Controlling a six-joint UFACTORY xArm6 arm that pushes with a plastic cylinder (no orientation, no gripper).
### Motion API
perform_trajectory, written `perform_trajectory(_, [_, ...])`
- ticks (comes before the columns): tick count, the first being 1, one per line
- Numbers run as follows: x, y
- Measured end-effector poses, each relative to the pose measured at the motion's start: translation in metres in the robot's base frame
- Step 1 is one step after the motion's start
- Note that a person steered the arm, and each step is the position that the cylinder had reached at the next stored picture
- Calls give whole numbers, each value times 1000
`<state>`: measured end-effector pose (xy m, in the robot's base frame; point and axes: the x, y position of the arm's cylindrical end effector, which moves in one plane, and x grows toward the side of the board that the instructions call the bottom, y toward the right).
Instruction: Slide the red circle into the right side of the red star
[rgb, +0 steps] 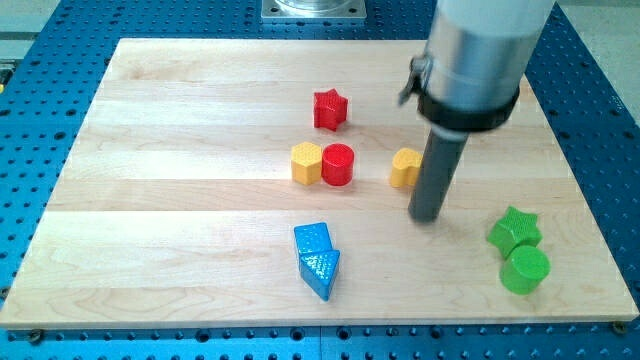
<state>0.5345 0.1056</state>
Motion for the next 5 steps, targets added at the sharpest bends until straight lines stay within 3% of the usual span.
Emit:
perform_trajectory(2, [-68, -64])
perform_trajectory(3, [-37, -92])
perform_trajectory(5, [-125, -71])
